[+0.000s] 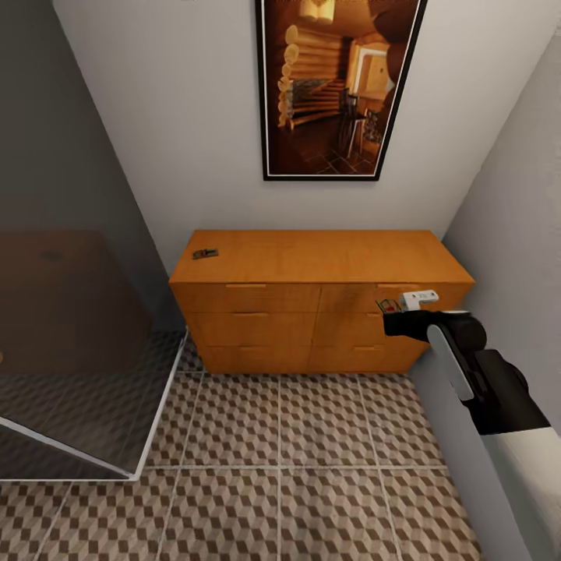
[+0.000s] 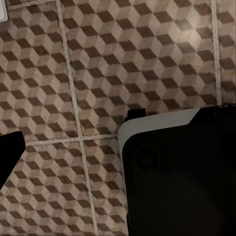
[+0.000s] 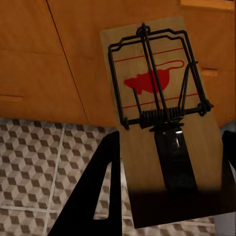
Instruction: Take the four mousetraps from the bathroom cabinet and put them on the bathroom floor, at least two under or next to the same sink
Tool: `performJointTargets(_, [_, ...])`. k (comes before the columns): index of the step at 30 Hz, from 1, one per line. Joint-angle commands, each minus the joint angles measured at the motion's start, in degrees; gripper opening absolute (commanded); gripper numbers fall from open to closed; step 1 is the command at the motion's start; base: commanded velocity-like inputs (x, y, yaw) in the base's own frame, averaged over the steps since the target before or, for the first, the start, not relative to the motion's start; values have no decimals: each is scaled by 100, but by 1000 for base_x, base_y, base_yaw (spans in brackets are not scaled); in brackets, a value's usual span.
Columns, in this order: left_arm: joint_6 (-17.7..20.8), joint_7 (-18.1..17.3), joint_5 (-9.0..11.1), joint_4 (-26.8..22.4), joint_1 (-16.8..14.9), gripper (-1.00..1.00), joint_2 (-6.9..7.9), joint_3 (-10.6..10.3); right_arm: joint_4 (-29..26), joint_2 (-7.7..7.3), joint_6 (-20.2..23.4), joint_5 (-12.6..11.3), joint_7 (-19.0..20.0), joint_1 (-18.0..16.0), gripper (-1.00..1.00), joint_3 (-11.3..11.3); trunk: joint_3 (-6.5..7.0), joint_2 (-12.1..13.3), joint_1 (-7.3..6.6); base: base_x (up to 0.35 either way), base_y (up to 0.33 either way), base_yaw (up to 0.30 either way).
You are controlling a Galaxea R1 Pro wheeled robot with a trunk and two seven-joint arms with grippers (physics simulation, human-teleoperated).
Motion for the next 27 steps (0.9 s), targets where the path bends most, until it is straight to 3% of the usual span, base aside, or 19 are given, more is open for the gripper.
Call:
performJointTargets(1, [-40, 17, 36, 26, -10, 100, -5, -48, 90, -6, 12, -30, -14, -5, -100, 10, -10, -11, 0, -196, 0, 0])
performJointTargets(6, [-41, 17, 36, 26, -10, 100, -5, -48, 686, 1, -140, -46, 6, -1, -100, 16, -10, -11, 0, -89, 0, 0])
performJointTargets(9, [-41, 17, 36, 26, -10, 100, -5, -48, 1201, 9, -490, -56, 23, 0, -100, 21, -10, -11, 0, -24, 0, 0])
performJointTargets(18, [-39, 17, 36, 26, -10, 100, -5, -48, 3741, 211, -2571, -63, 219, -2, -100, 166, -10, -11, 0, -4, 0, 0])
performJointTargets(23, [-39, 17, 36, 26, -10, 100, -5, -48, 5222, 345, -3933, -58, 481, -1, -100, 591, -10, -11, 0, 0, 0, 0])
performJointTargets(27, [-39, 17, 36, 26, -10, 100, -5, -48, 6069, 483, -4696, -58, 710, 0, -100, 801, -10, -11, 0, 0, 0, 0])
